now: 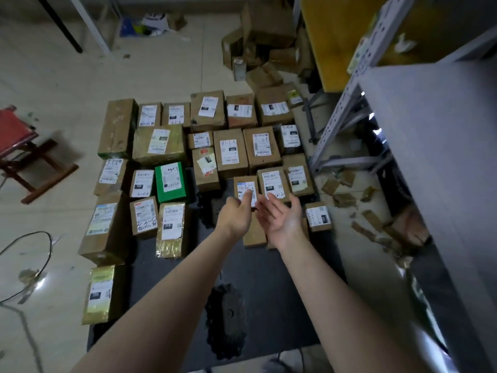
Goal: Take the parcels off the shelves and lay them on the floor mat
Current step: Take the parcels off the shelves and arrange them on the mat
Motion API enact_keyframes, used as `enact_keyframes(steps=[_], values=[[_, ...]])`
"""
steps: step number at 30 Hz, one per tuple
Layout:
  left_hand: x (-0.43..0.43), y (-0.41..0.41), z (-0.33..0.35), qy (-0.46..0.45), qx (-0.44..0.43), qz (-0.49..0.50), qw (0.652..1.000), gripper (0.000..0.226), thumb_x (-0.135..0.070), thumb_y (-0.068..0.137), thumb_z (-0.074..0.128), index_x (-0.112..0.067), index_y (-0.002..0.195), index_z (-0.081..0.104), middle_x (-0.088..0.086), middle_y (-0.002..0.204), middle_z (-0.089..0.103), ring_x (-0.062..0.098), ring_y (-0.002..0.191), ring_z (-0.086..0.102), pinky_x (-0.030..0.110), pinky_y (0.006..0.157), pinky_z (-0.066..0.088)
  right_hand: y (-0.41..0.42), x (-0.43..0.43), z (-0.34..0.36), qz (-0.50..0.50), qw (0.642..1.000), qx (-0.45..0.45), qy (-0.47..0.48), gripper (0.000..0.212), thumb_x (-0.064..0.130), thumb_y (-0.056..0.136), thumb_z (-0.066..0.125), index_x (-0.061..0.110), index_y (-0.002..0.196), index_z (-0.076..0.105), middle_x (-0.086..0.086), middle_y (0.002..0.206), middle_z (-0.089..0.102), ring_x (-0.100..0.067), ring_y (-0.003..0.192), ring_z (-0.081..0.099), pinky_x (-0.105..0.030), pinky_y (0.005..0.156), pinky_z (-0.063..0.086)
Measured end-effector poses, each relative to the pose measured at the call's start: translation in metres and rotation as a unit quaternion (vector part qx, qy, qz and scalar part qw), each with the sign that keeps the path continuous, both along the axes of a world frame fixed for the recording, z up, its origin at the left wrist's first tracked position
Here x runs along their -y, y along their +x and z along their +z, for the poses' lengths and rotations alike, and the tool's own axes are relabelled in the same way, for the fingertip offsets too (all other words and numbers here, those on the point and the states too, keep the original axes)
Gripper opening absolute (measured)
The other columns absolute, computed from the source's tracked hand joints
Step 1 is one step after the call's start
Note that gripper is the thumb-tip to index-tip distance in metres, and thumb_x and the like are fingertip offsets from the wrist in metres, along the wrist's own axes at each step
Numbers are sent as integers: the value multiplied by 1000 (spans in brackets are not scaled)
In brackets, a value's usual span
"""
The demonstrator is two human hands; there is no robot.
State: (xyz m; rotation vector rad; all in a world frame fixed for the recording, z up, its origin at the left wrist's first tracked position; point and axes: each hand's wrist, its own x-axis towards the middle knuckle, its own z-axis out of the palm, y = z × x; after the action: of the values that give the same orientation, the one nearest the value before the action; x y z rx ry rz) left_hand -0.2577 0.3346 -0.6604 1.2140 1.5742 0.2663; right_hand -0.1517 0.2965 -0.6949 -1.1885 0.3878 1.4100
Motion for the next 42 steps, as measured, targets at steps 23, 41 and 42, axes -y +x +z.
enact_keyframes(steps=[23,41,42], values=[[12,178,408,47,298,-52,952,93,-81,83,39,-9,141,45,11,124,58,28,98,65,38,73,54,135,74,454,-131,965,86,209,47,46,94,55,4,115,61,-19,115,68,-31,101,66,-38,75,53],[8,264,491,-6,325,-63,944,53,-71,67,54,-24,88,66,9,99,66,34,95,62,50,86,48,216,118,489,-203,951,93,212,59,50,92,57,3,128,51,-20,114,60,-32,107,60,-38,91,49],[10,262,488,-7,326,-51,944,52,-69,63,57,-24,87,66,10,102,64,35,96,61,51,88,47,215,117,489,-203,951,99,210,63,49,92,57,3,133,48,-20,117,59,-32,109,59,-37,91,48]])
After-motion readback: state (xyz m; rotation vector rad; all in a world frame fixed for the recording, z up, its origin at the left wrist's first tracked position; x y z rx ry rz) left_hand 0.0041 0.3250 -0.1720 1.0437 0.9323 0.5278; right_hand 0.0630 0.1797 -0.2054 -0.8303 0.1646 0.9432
